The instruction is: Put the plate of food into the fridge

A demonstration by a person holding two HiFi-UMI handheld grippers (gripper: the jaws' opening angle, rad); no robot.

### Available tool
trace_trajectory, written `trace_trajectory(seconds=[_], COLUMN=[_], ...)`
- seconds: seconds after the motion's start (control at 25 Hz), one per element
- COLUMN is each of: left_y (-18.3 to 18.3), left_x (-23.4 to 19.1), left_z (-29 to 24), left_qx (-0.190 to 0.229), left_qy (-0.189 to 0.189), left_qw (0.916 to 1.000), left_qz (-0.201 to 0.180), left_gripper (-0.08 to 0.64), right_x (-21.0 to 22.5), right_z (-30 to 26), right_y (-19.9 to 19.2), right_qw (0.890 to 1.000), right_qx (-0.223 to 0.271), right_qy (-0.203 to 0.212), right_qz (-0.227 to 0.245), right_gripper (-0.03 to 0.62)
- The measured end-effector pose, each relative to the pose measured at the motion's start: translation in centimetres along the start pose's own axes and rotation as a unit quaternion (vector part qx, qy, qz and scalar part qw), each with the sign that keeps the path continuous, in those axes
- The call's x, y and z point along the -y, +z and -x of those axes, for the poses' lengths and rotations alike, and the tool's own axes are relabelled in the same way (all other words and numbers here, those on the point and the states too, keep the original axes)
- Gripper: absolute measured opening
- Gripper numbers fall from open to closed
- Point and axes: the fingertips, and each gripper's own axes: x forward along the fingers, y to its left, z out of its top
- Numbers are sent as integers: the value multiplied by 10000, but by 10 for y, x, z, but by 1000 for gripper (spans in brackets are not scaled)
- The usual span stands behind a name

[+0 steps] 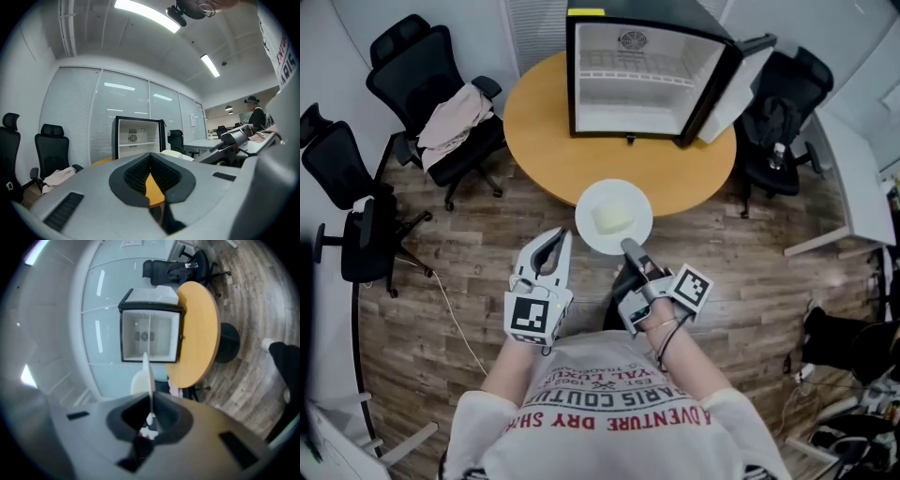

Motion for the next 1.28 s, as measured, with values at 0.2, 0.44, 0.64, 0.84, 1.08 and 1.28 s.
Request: trace_trajectory(seconds=[0.2,0.44,0.64,0.84,1.08,1.28], left_y=[1,10,14,18,13,15], left_x=[-15,-9,-11,-2,-11,-23], left_z=[-44,-115,-163,-212,-243,-267], left_qx=[-17,13,33,77,9,-29], left_qy=[356,668,903,1069,1181,1194], left_qw=[9993,9977,9959,9941,9930,9928], left_qz=[59,-91,-71,-151,-77,-51], left_gripper=[32,32,32,32,32,32], right_x=[-1,-9,-18,-18,-20,-27], right_z=[-39,-73,-100,-119,-143,-163], right_y=[38,108,156,207,233,248], right_qw=[9995,9979,9962,9946,9938,9942], right_qx=[-307,-645,-853,-1018,-1096,-1059], right_qy=[-49,-54,-48,-38,-78,-98], right_qz=[33,65,154,213,191,149], right_gripper=[35,35,35,36,36,37])
